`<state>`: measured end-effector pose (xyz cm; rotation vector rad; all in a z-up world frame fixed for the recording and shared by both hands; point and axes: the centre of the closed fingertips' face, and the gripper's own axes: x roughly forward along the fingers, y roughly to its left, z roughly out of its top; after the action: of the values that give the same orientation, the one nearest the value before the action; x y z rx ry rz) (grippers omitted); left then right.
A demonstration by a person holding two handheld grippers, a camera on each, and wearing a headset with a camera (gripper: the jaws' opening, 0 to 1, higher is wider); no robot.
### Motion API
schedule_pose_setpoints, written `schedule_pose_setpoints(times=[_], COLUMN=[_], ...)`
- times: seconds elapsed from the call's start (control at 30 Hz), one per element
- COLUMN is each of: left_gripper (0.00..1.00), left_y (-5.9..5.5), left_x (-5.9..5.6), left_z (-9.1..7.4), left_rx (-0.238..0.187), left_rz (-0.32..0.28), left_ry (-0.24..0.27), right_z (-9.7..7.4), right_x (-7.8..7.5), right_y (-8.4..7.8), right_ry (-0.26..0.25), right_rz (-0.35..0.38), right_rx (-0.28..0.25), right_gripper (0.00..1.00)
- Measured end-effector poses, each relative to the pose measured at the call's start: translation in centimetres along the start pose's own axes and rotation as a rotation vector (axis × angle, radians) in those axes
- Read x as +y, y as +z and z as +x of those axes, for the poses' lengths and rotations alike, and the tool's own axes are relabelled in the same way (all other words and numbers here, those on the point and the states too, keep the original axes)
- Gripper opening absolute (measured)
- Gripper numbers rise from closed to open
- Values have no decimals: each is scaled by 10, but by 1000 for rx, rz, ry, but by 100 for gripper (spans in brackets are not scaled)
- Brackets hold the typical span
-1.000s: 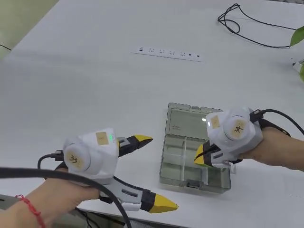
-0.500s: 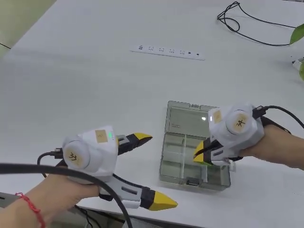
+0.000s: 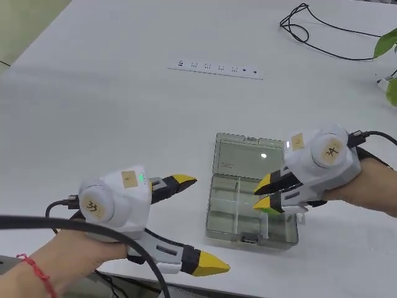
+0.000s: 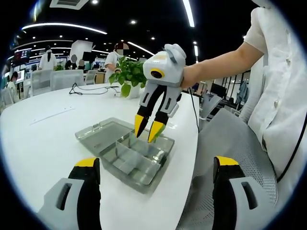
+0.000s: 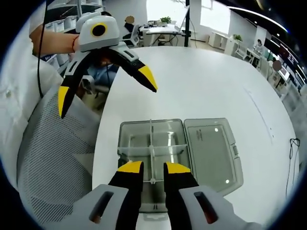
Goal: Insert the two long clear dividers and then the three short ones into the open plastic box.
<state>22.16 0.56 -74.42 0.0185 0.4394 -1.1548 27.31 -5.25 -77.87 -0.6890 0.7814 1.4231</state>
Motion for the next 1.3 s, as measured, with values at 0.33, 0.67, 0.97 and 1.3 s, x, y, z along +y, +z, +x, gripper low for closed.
schedule_pose_setpoints(times=[0.33, 0.67, 0.97, 1.3], left_gripper=[100, 100, 100, 100], left_y=[1, -2, -3, -5], left_x=[1, 2, 3, 4], left_z=[-1, -3, -2, -2], left_rx=[8, 17, 33, 52], left_rz=[5, 6, 16, 28], left_ry=[0, -1, 1, 4], right_z=[-22, -44, -64, -86], right_x=[-3, -1, 5, 9], right_y=[0, -23, -58, -104], right_ry=[-29, -44, -53, -79], right_rz=[21, 52, 74, 106], right_rx=[-36, -31, 10, 86], right_gripper=[24, 32, 38, 44])
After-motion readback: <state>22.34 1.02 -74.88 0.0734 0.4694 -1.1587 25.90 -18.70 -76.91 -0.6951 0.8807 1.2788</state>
